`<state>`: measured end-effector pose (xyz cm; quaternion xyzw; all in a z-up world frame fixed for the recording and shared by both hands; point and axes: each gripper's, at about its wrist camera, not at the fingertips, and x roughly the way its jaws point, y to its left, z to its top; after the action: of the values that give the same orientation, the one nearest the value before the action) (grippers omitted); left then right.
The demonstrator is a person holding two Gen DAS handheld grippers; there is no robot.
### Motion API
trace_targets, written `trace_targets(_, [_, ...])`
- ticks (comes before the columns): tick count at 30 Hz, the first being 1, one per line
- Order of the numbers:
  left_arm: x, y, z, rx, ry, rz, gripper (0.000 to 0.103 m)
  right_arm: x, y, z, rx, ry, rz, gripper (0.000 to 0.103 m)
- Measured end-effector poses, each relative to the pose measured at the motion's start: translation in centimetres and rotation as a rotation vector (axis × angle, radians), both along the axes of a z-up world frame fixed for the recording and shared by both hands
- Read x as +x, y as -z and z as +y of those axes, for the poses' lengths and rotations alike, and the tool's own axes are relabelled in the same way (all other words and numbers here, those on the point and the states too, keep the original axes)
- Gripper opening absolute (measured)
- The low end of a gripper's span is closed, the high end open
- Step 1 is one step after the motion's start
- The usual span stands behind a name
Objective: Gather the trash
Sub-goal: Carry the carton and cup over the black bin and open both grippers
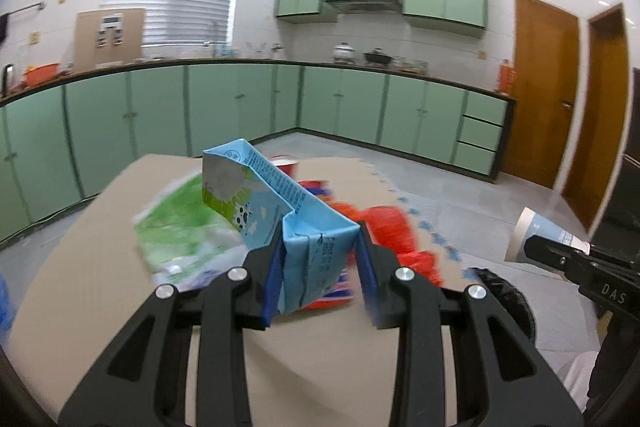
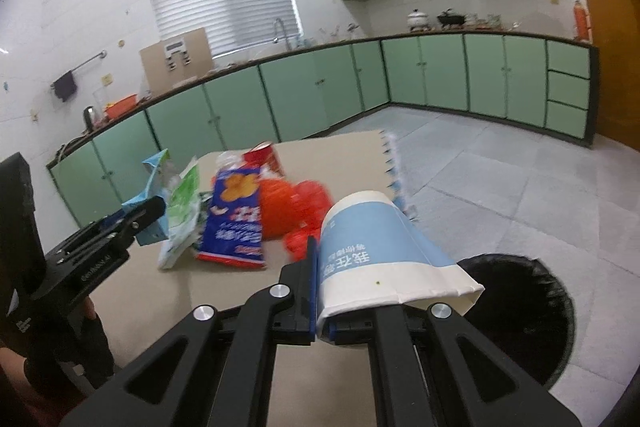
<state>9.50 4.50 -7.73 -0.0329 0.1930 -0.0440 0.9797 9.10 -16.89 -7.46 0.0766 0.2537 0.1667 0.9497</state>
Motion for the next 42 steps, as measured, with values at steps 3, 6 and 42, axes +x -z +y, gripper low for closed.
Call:
trace_targets(3, [1.4,-0.1,-2.8,-0.007,0.073,-0.002,0.031,0.2,-0.1,-2.5,0.001,0.051,0.002,0.004])
trace_targets(6, [2.7,-0.2,-6.0,-0.012,0.153,-0.004,0.031,0.9,0.3,-5.2,-0.003,0.097,0.017,0.004])
trace_targets(42, [13.1,4.0,-19.8,-0.040,0.369,0.144,0.046,10.8,9.4,-17.9,-0.034,0.274,0.386,0.050])
